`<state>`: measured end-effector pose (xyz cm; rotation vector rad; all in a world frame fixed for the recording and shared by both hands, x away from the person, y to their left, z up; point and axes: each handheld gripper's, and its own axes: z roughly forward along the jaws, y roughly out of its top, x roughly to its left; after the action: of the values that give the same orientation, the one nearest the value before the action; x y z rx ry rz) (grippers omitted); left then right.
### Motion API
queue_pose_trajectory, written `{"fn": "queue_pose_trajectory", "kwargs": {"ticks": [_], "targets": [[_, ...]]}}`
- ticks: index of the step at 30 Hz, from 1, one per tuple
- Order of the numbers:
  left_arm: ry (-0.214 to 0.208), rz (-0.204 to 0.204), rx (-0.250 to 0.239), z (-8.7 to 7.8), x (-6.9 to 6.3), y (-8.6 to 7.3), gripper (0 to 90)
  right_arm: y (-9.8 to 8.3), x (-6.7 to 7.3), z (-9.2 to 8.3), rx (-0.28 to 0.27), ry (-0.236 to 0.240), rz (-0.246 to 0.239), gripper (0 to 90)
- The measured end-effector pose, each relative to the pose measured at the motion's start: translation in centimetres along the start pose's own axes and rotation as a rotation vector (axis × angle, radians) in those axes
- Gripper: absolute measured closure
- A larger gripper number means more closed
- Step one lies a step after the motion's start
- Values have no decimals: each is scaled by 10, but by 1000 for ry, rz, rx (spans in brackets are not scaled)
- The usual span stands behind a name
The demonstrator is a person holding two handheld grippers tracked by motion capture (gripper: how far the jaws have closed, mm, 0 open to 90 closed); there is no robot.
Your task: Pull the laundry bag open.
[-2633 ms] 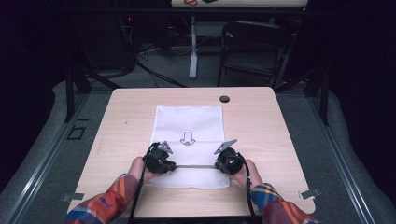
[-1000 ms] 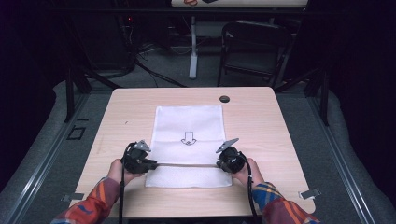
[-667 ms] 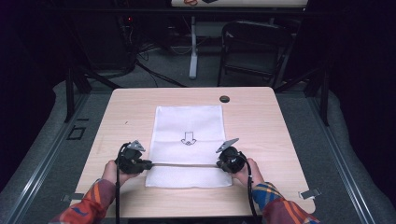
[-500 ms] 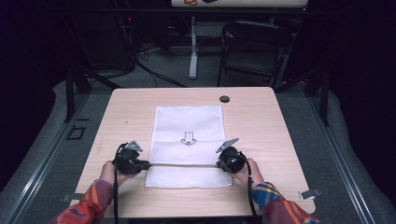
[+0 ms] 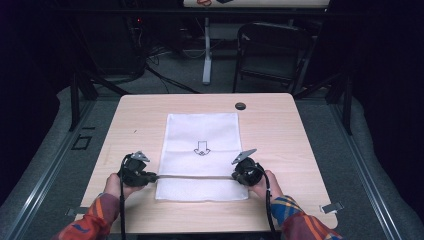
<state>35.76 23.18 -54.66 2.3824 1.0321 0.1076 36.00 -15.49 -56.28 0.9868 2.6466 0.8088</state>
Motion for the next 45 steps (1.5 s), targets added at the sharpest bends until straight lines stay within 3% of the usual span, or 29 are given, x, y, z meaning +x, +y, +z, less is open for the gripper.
{"fn": "queue_pose_trajectory", "kwargs": {"ticks": [2, 6, 8, 13, 15, 19, 24, 30, 37, 40, 45], "targets": [[0, 4, 0, 0, 0, 0, 812, 0, -1, 0, -5, 11, 15, 897], [-5, -37, -4, -1, 1, 2, 755, 1, -1, 0, 0, 19, 14, 857], [-7, -48, -4, -1, 2, 3, 676, 3, -2, -2, 16, 29, 14, 792], [4, -66, -7, -4, 0, 6, 475, 7, -1, -11, -7, 17, 12, 642], [-2, -67, -15, -7, -1, 7, 407, 9, -1, -17, -29, 16, 19, 559], [8, -80, -31, -15, -3, 10, 263, 11, -3, -31, -16, -5, 42, 382], [26, -85, -33, -23, -9, 10, 162, 8, -6, -50, 2, -34, 70, 168], [43, -107, -46, -33, -11, 3, 119, -5, -14, -75, -24, -85, 120, 37], [78, -154, -55, -41, 0, -9, 87, -43, -32, -97, -39, -141, 199, 0], [87, -170, -51, -41, 5, -12, 72, -58, -41, -102, -24, -155, 242, 0], [100, -208, -37, -35, 16, -18, 24, -72, -52, -104, -17, -186, 274, 0]]}}
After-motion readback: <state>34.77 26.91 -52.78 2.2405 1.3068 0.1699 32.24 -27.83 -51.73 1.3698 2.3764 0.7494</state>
